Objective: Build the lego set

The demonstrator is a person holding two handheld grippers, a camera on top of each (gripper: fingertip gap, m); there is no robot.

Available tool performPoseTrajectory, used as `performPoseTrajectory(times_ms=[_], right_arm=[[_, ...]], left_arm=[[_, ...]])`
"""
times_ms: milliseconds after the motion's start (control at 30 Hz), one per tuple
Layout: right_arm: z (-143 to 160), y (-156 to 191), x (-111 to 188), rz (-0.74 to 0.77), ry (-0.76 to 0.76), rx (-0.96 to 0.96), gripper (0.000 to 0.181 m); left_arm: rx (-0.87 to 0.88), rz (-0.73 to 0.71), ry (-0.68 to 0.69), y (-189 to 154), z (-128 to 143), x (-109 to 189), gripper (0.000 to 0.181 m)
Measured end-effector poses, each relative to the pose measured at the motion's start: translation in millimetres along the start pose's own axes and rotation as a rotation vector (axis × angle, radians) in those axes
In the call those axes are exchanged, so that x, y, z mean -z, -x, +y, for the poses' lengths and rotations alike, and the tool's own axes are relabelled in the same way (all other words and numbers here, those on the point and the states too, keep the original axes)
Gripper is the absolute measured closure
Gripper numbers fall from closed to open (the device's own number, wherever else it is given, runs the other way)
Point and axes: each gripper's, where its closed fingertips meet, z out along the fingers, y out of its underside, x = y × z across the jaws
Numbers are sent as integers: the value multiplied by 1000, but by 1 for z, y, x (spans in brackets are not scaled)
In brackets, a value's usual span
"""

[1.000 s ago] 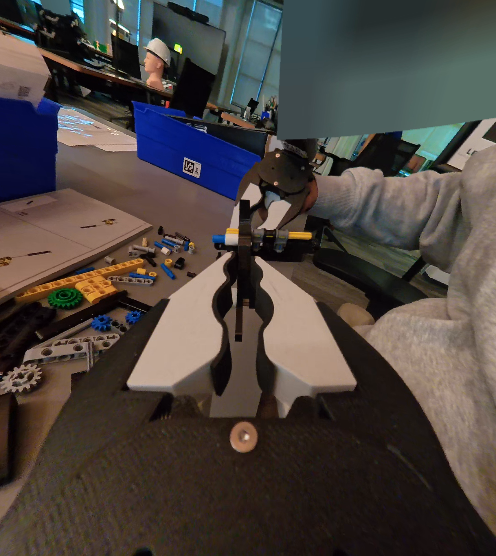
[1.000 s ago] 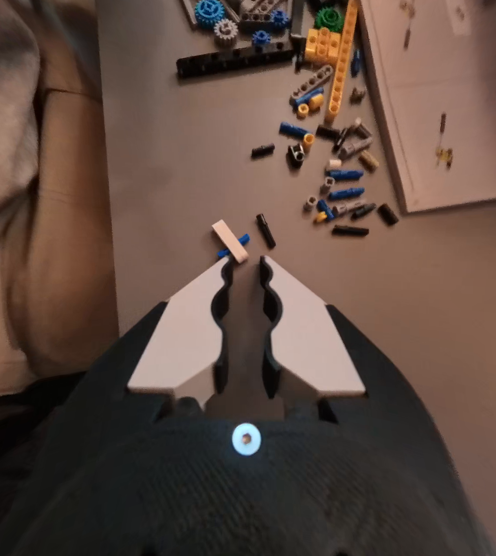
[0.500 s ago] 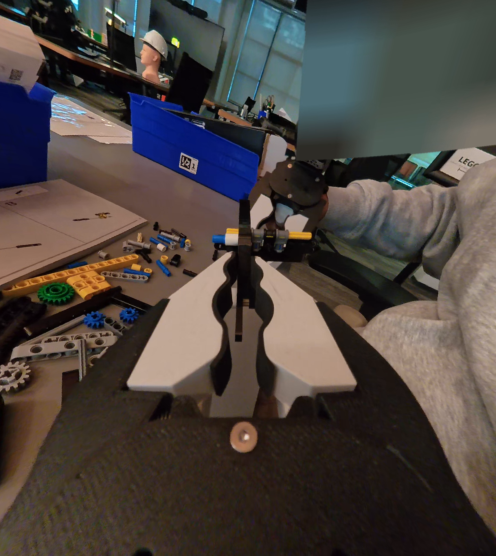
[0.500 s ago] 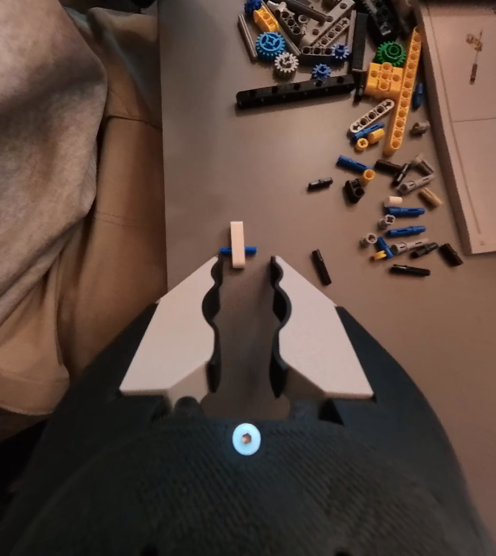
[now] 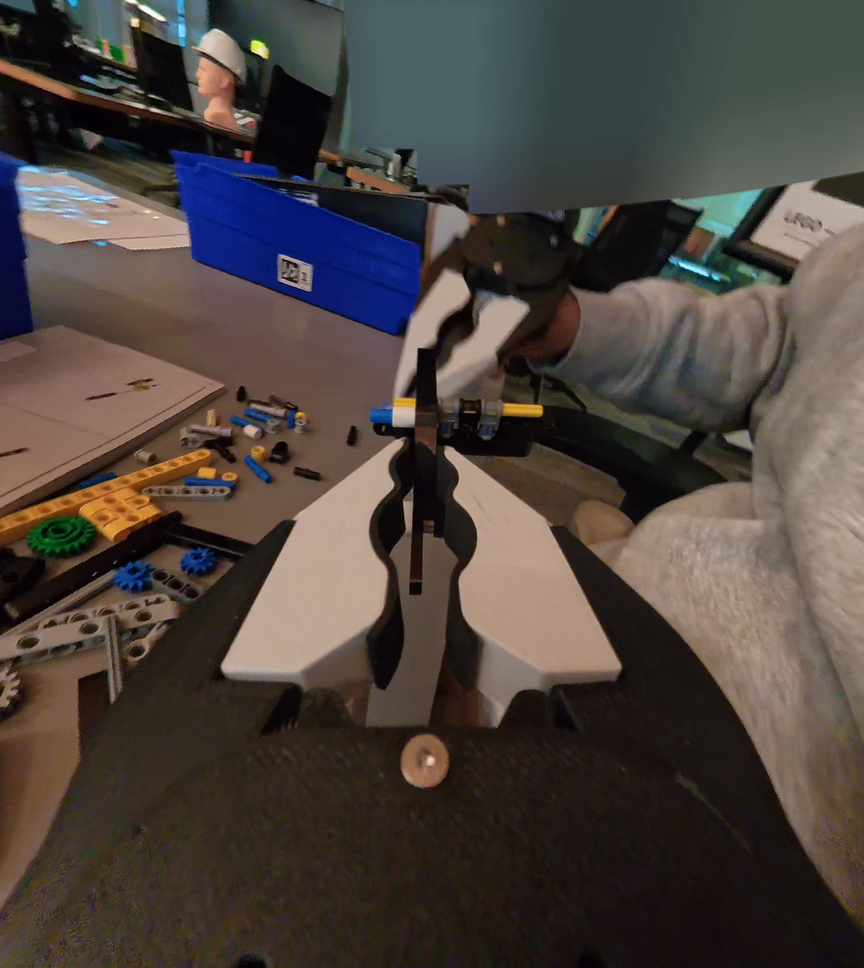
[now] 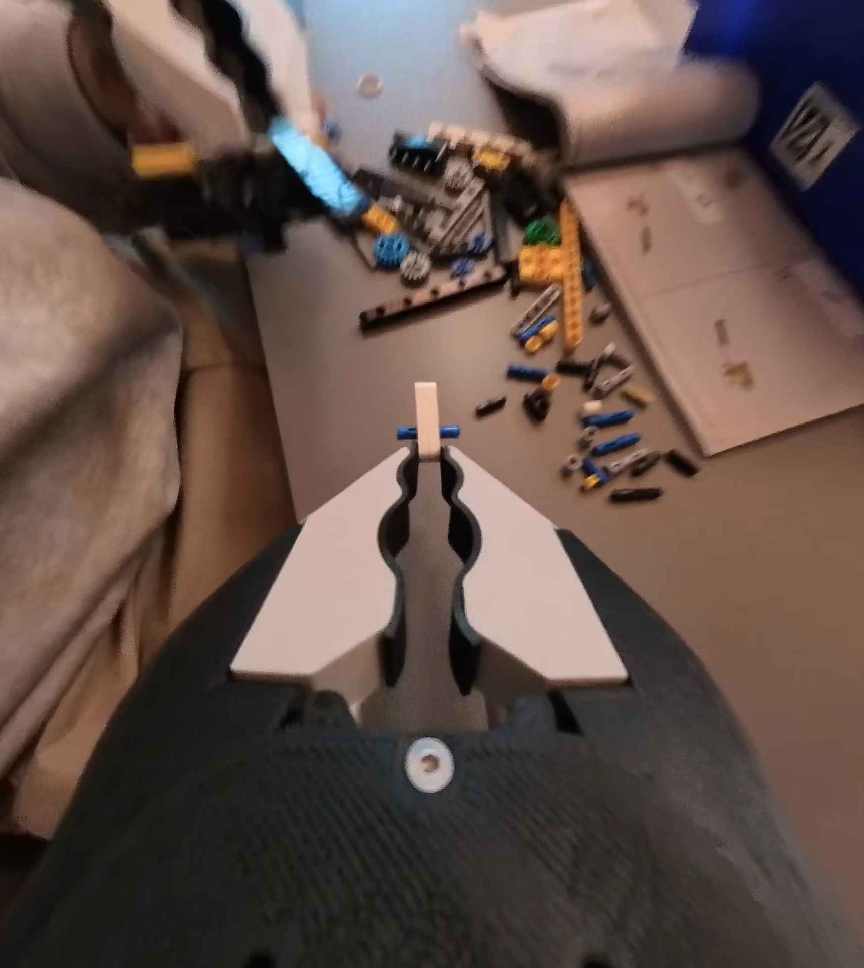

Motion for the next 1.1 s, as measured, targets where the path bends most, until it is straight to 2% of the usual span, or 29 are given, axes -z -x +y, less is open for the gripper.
performPoseTrajectory(times_ms=[33,133,267,433,667,1100], right_arm=[[-10,-6,7,49,-4,6,175],[-34,-10,24,89,24,34,175],[-61,32,25,-75,49,152,175],[-49,58,13,-190,202,297,175],[-52,67,7,-263,227,305,175],[-55,68,8,-299,270,342,175]], left_arm=[[-32,25,14,-6,2,-1,176],[-122,105,76,-26,11,-4,176],[-154,171,114,-42,19,-8,176],[-145,230,109,-52,19,-6,175],[-137,235,121,-52,21,-6,175],[-135,210,105,-47,19,-7,176]])
